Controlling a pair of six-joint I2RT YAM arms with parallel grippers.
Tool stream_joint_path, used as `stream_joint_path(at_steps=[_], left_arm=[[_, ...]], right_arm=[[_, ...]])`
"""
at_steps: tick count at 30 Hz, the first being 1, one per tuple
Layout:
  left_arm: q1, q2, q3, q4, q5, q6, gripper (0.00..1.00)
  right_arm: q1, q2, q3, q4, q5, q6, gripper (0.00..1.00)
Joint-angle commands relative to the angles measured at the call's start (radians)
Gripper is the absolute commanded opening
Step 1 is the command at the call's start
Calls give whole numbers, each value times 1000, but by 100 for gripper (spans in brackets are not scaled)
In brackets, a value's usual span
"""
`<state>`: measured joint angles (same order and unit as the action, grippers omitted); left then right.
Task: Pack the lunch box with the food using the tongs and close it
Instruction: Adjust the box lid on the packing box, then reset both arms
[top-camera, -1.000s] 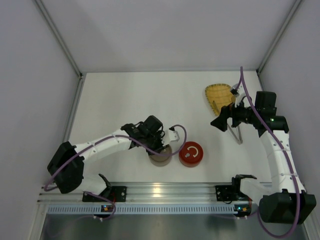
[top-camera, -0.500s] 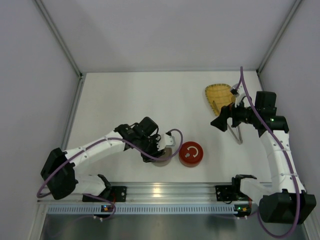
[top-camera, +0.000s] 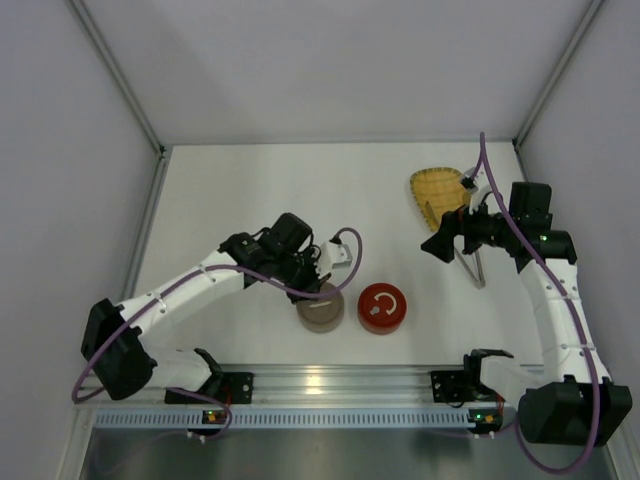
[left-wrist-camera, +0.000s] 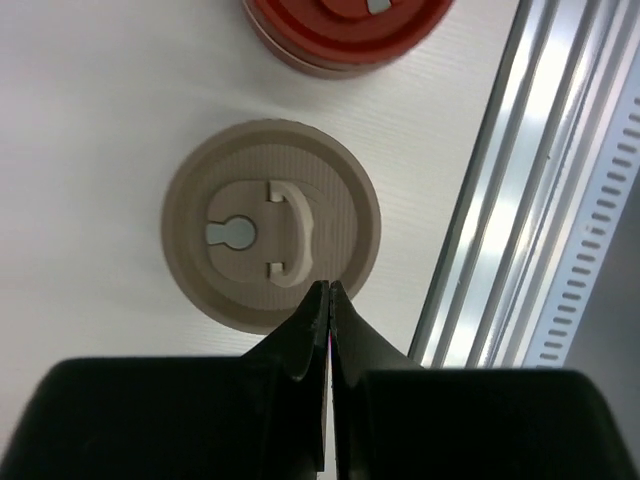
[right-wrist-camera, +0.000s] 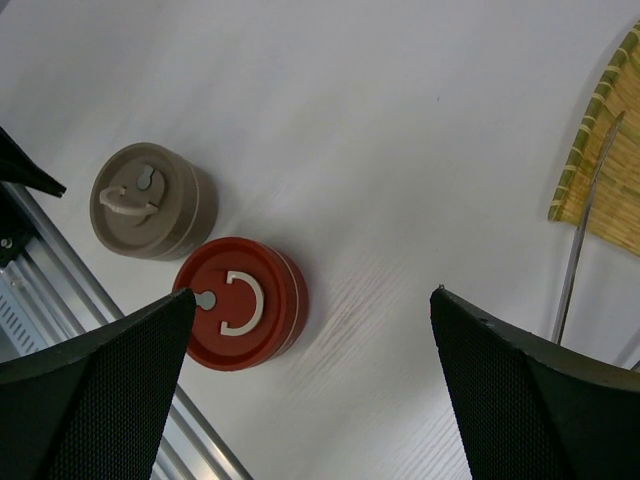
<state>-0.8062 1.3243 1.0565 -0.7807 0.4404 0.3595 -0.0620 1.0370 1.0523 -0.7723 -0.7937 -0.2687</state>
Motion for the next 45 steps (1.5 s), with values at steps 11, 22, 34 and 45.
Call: stream_joint_path(at_steps=[11, 22, 34, 45], left_arm=[[-5, 81, 34, 52, -181, -33, 11], [-74, 128, -12, 63, -152, -33, 19], [-88, 184, -9, 84, -144, -33, 38], [270, -10, 163, -72, 202, -96, 98]], right_arm=[[-9, -9, -9, 24, -7, -14, 99], [-9, -2, -11, 27, -7, -14, 99], [-9, -2, -11, 13, -4, -27, 99], [-9, -25, 9, -42, 43, -66, 99]])
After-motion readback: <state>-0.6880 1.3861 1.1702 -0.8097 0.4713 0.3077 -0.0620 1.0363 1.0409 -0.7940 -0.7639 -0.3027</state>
